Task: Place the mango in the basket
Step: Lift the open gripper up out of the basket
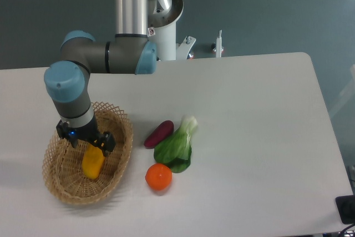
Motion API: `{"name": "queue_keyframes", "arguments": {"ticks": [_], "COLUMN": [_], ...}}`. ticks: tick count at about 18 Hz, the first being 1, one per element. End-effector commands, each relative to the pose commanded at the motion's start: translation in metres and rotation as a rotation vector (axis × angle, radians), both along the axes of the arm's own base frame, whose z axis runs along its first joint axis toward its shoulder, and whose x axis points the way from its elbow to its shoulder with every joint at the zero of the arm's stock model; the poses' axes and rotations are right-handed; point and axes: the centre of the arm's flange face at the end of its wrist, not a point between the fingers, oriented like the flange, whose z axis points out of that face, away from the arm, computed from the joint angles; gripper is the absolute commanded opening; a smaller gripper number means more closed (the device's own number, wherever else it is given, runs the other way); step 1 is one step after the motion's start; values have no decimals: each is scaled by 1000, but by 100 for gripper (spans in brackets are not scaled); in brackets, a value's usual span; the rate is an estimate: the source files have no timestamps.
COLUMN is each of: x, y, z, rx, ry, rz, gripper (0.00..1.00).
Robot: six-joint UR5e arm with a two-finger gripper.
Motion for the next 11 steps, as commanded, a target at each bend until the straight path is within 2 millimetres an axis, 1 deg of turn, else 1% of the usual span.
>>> {"name": "queue_keyframes", "arguments": {"ticks": [2, 4, 6, 8, 10, 11], "x": [-15, -36, -66, -88, -110, -118], "y": [-2, -4, -17, -26, -30, -33], "z": [15, 34, 59, 86, 98, 108], "rx": [18, 32, 1, -32, -36, -31], "ry": [17, 36, 37, 27, 35, 49], "rz": [-11, -27, -44, -44, -69, -92], "gripper": [100, 100, 100, 100, 100, 100]}}
